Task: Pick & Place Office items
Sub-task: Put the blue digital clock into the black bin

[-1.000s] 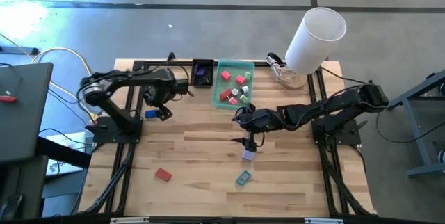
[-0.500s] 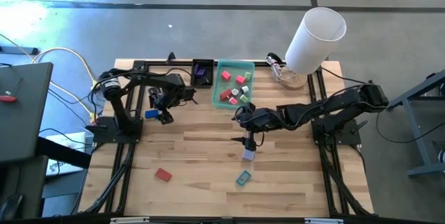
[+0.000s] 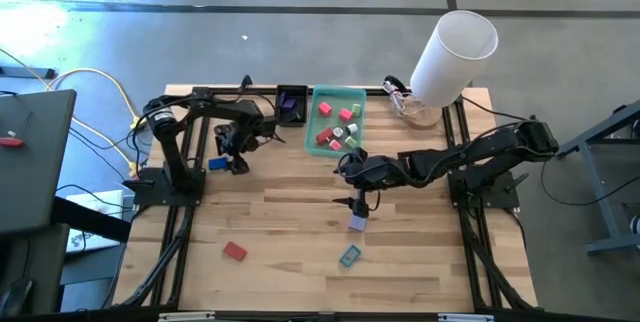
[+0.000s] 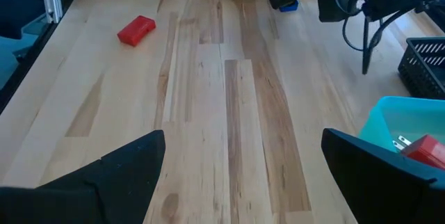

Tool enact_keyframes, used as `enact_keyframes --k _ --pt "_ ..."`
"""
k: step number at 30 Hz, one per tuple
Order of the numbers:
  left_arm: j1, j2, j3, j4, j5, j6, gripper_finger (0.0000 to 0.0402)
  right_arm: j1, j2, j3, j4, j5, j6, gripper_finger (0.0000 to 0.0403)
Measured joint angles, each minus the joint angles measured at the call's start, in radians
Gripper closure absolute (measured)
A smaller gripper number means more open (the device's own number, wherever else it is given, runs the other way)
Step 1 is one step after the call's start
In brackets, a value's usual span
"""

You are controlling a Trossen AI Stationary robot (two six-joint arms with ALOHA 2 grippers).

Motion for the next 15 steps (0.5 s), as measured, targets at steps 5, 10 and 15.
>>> enact_keyframes --k 5,10,15 --pt "0.026 0.000 -0.059 0.062 -0.027 0.050 0.0117 0.000 0.000 0.000 0.000 0.000 0.000 0.0027" --pt "0.027 -0.003 -0.122 0.069 -0.057 0.069 0.0118 0.000 0.000 0.000 0.000 0.000 0.000 0.0027" --pt "0.025 -0.003 -0.147 0.075 -0.082 0.069 0.0154 0.000 0.000 0.000 0.000 0.000 -0.005 0.0027"
